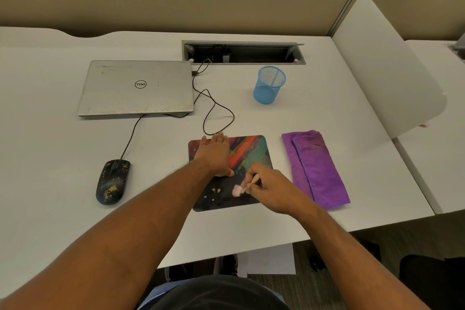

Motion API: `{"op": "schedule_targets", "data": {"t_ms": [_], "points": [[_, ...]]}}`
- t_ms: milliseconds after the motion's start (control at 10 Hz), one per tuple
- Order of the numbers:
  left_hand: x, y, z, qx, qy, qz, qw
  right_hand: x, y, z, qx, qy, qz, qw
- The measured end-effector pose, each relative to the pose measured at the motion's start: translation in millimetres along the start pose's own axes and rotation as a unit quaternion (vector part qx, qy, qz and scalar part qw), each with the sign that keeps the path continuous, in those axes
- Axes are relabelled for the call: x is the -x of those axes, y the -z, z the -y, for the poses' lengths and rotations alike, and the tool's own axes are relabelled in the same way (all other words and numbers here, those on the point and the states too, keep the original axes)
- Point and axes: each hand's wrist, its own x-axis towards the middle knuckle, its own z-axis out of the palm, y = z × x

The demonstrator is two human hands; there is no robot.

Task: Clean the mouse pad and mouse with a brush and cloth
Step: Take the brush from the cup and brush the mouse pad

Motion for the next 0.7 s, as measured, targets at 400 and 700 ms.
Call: {"op": "schedule_targets", "data": {"t_ms": [400, 700], "points": [[-1.1, 2.5, 1.3, -0.002, -0.008, 0.006, 1.0, -19.0, 17.1, -10.9, -0.111, -0.085, -0.192, 0.972], [-0.2, 3.2, 1.6, -0.006, -0.01, 0.005, 1.0, -16.7, 34.6, -23.1, -0.083, -0.084, -0.185, 0.976]]}}
